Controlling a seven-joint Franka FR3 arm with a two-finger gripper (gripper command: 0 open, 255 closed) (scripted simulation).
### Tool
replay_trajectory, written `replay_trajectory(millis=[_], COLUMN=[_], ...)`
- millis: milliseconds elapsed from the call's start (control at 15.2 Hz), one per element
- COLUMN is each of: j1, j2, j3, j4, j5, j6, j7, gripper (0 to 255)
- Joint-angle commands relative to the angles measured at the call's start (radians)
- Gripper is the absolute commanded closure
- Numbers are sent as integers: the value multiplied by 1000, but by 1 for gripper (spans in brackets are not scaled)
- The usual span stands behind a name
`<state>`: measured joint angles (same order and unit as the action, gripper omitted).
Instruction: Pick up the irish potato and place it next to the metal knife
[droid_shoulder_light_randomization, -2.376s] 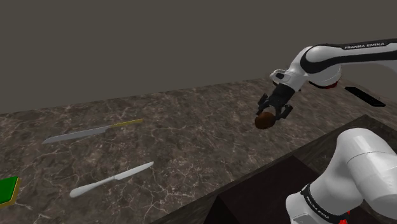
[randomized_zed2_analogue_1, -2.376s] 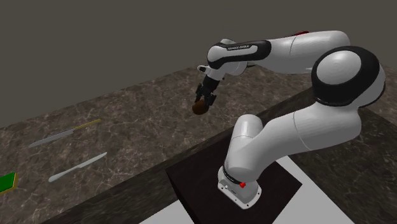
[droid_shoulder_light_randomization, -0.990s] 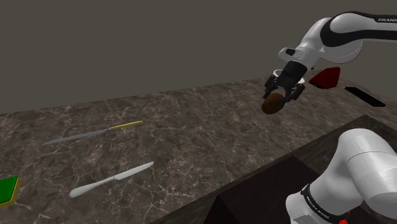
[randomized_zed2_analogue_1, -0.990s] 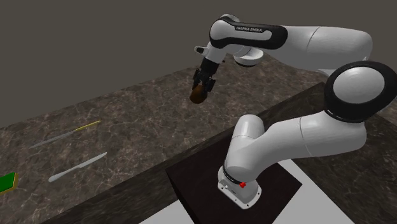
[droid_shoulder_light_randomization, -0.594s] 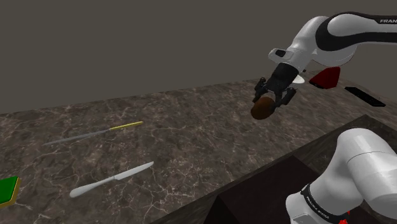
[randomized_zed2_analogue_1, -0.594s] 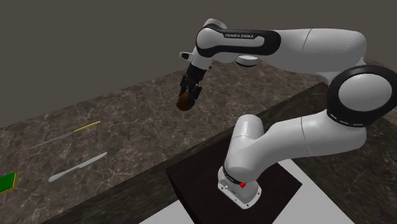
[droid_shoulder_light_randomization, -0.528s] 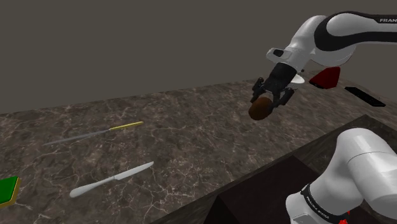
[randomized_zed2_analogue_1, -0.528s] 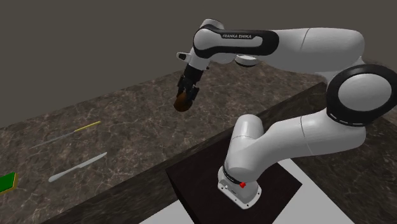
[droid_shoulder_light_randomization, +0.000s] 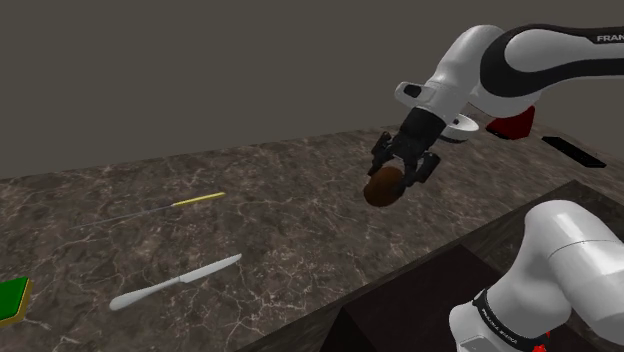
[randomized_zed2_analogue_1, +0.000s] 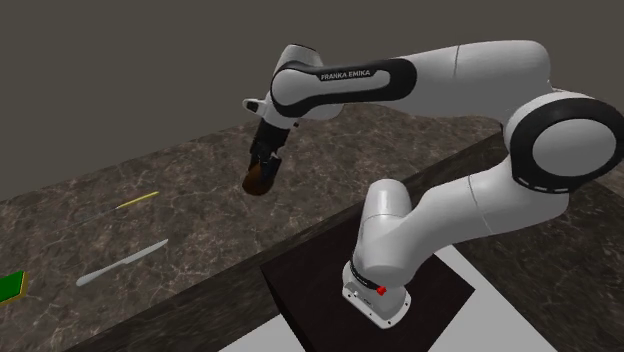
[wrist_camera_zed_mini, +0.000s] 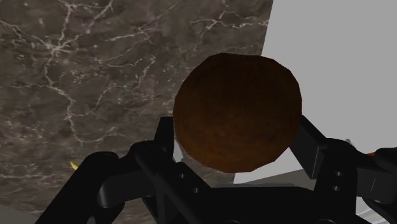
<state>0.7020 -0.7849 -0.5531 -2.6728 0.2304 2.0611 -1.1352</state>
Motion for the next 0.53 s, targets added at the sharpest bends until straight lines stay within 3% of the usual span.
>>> replay_trajectory(millis=[0, 462], j1=[37, 182], j2=[13, 141], j3=[45, 154], j4=[-3, 33], j5=[36, 161], j6=[39, 194], j7=[44, 143], gripper=[255, 255])
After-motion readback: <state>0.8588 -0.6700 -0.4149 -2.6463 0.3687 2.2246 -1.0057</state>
